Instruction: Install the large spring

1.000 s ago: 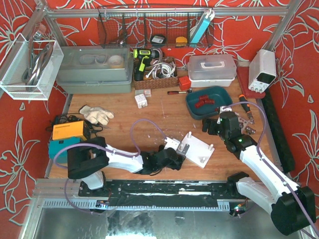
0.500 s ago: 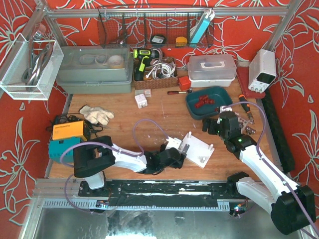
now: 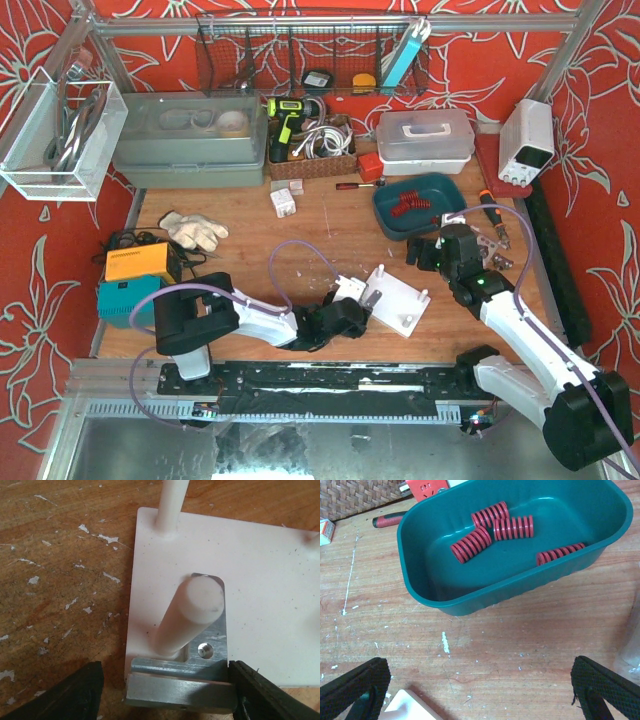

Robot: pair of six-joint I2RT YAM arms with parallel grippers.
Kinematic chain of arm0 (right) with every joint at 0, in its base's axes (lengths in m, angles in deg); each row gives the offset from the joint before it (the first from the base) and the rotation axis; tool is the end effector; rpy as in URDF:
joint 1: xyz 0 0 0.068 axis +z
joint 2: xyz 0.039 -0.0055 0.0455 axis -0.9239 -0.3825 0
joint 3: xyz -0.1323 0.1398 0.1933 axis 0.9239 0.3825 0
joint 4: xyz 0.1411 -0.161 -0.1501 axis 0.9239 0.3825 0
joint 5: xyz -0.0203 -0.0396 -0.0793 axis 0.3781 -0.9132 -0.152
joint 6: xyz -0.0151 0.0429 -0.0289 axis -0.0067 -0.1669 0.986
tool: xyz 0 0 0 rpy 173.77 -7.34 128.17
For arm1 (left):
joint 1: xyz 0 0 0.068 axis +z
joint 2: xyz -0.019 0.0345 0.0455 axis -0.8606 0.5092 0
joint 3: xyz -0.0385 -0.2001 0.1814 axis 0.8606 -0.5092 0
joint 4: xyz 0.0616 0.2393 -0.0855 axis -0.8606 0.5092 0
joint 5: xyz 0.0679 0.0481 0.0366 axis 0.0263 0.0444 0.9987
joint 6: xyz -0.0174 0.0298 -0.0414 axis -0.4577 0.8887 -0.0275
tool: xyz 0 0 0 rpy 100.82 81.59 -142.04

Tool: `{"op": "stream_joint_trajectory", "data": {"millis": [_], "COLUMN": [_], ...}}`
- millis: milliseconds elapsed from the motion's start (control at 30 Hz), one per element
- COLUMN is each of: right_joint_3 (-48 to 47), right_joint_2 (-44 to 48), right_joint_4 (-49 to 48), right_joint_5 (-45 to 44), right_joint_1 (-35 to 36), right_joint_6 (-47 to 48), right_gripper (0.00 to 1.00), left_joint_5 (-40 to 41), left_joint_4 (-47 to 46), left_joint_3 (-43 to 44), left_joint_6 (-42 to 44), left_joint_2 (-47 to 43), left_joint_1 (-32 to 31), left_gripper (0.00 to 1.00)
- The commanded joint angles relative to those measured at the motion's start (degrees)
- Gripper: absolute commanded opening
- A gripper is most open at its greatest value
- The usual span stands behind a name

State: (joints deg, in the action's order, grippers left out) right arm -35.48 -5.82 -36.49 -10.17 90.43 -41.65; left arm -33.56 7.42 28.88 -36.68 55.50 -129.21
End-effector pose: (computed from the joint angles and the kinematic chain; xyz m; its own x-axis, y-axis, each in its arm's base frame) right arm 0.1888 0.0757 0.2351 -0.5792 0.2293 -0.7823 -0.0552 0.9464 0.3183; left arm 0.1241 -0.2950 0.1275 -0.5596 0.1647 -0.8122 0.5302 0.8244 -0.1982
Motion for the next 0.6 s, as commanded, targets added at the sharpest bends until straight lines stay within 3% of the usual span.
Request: {"op": "stream_joint_trajectory", "data": {"millis": [0, 167, 567], "right_joint_3": [0.72, 0.63, 0.63], "right_joint_2": [-0.26, -0.44, -1.05], "right_joint_4": [-0.29, -0.19, -0.43], "right_joint_5": [-1.32, -1.53, -1.81], "right_joint_1": [0.33, 0.37, 0.37], "right_joint_6": [-0.21, -0.23, -0.21], "right_gripper": [0.99, 0.99, 0.99], "left_joint_5": [1.47, 0.94, 0.50], "left_joint_4": [-1.79, -1.84, -0.02], "left_joint_3": [0.71, 0.56, -2.80], "left_joint_6": [1.22, 1.63, 2.22], "left_joint_2": [1.20, 1.35, -4.31], "left_joint_1": [-0.23, -0.23, -0.23], "left_gripper": [0.66, 0.52, 0.42]}}
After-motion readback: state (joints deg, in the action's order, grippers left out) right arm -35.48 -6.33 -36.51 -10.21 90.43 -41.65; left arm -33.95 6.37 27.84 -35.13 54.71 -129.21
